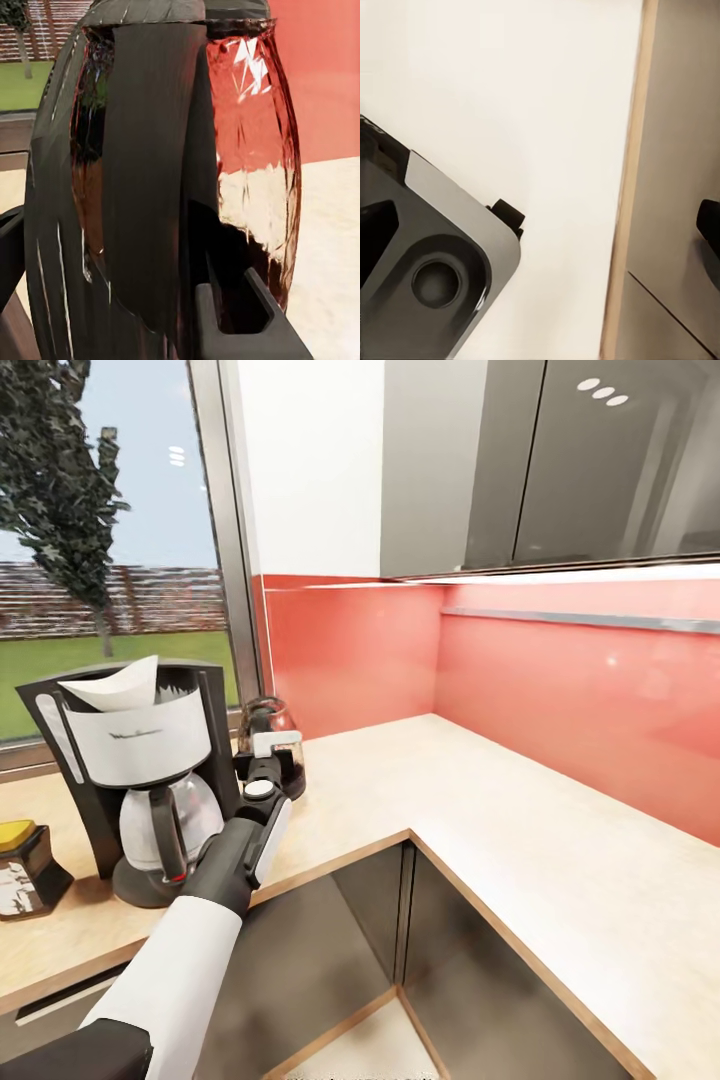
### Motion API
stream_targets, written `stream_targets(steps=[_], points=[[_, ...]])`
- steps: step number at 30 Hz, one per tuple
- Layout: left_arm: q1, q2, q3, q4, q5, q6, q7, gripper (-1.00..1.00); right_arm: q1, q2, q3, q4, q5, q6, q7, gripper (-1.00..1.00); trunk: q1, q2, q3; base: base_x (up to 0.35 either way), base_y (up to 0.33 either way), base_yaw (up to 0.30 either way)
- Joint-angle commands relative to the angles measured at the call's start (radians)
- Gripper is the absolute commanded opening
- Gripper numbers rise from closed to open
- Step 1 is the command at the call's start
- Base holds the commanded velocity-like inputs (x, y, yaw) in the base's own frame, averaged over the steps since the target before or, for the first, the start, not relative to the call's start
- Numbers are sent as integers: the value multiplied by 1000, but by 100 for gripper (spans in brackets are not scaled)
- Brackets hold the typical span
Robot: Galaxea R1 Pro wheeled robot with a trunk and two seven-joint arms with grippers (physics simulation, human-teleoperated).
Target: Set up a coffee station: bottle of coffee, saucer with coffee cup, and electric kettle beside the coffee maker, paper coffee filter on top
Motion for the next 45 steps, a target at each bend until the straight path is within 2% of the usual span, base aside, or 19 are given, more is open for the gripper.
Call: stream_targets(steps=[1, 45], points=[[-1, 0, -2, -2, -9, 8, 4, -100, 0, 0, -9, -1, 2, -2, 8, 100, 0, -1, -2, 0, 0, 0], [-1, 0, 0, 0, -9, 9, 7, -100, 0, 0, -9, -1, 2, -2, 8, 100, 0, -1, -33, 0, 0, 0]])
